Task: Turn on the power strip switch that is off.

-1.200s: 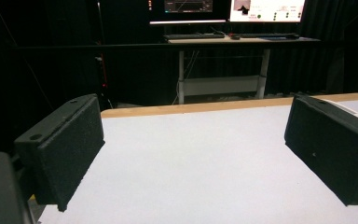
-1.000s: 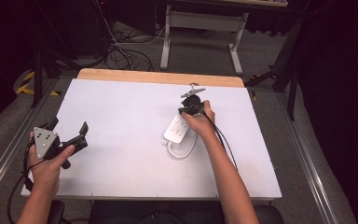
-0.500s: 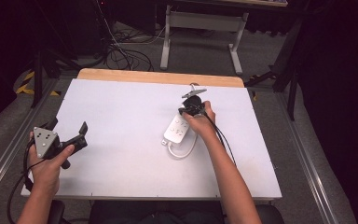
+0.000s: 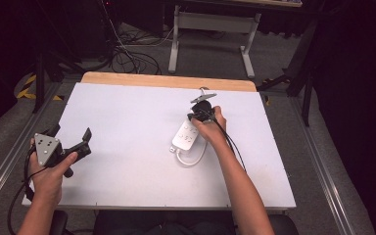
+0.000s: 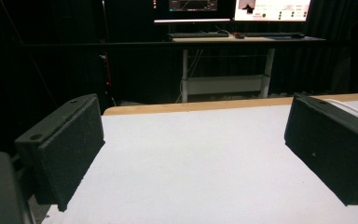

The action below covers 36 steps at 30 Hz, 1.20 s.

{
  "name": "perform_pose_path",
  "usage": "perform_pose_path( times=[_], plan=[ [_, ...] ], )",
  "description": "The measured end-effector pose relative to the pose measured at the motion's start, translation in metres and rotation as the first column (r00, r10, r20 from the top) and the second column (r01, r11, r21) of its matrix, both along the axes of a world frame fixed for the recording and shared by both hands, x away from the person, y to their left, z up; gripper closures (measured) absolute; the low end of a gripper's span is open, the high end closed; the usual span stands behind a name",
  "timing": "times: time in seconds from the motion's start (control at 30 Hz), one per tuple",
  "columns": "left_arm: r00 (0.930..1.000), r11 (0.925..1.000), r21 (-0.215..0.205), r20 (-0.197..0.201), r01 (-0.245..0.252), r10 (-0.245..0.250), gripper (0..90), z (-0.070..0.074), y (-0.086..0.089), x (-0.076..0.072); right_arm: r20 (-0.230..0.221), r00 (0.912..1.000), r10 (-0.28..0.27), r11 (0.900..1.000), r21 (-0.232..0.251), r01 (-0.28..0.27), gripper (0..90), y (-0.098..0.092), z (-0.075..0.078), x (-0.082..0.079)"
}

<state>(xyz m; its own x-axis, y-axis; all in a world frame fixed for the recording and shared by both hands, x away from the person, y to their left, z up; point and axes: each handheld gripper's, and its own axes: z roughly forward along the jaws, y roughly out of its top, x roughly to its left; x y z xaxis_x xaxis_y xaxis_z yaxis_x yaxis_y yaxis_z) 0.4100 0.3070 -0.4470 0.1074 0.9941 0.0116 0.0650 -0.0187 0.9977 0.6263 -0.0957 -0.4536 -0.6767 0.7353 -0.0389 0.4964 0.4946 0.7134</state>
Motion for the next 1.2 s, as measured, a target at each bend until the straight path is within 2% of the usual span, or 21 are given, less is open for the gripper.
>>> perform_pose_path(
  times=[0.17, 0.53, 0.63, 0.73, 0.9, 1.03, 1.2],
  plan=[
    [1.0, 1.0, 0.001, -0.003, 0.009, -0.009, 5.2, -0.001, -0.002, 0.001, -0.004, 1.0, 0.008, 1.0, -0.009, -0.008, 90.0, 0.0, 0.001, 0.0],
    [1.0, 1.0, -0.002, -0.003, 0.008, -0.008, 5.2, -0.001, -0.002, 0.001, -0.012, 0.9999, 0.004, 1.0, 0.016, -0.004, 90.0, -0.003, 0.002, 0.0],
    [1.0, 1.0, -0.002, -0.003, 0.009, -0.009, 5.2, -0.001, -0.002, 0.001, 0.025, 0.9997, -0.005, 0.999, -0.036, 0.006, 90.0, -0.005, 0.004, -0.001],
    [1.0, 1.0, -0.003, -0.004, 0.007, -0.007, 5.2, -0.001, -0.001, 0.002, 0.038, 0.9992, -0.01, 0.999, -0.038, 0.011, 90.0, -0.012, 0.007, -0.003],
    [1.0, 1.0, -0.006, -0.003, 0.005, -0.005, 5.2, -0.001, -0.001, 0.001, 0.062, 0.998, -0.015, 0.999, 0.031, 0.013, 90.0, -0.026, 0.018, -0.009],
    [1.0, 1.0, -0.008, -0.005, 0.004, -0.004, 5.2, -0.001, 0.0, 0.001, 0.092, 0.9957, -0.008, 0.998, 0.056, 0.003, 90.0, -0.038, 0.027, -0.018],
    [1.0, 1.0, -0.008, -0.007, 0.003, -0.004, 5.2, -0.001, 0.0, 0.001, 0.136, 0.9907, 0.005, 0.989, 0.148, -0.025, 90.0, -0.054, 0.039, -0.033]
  ],
)
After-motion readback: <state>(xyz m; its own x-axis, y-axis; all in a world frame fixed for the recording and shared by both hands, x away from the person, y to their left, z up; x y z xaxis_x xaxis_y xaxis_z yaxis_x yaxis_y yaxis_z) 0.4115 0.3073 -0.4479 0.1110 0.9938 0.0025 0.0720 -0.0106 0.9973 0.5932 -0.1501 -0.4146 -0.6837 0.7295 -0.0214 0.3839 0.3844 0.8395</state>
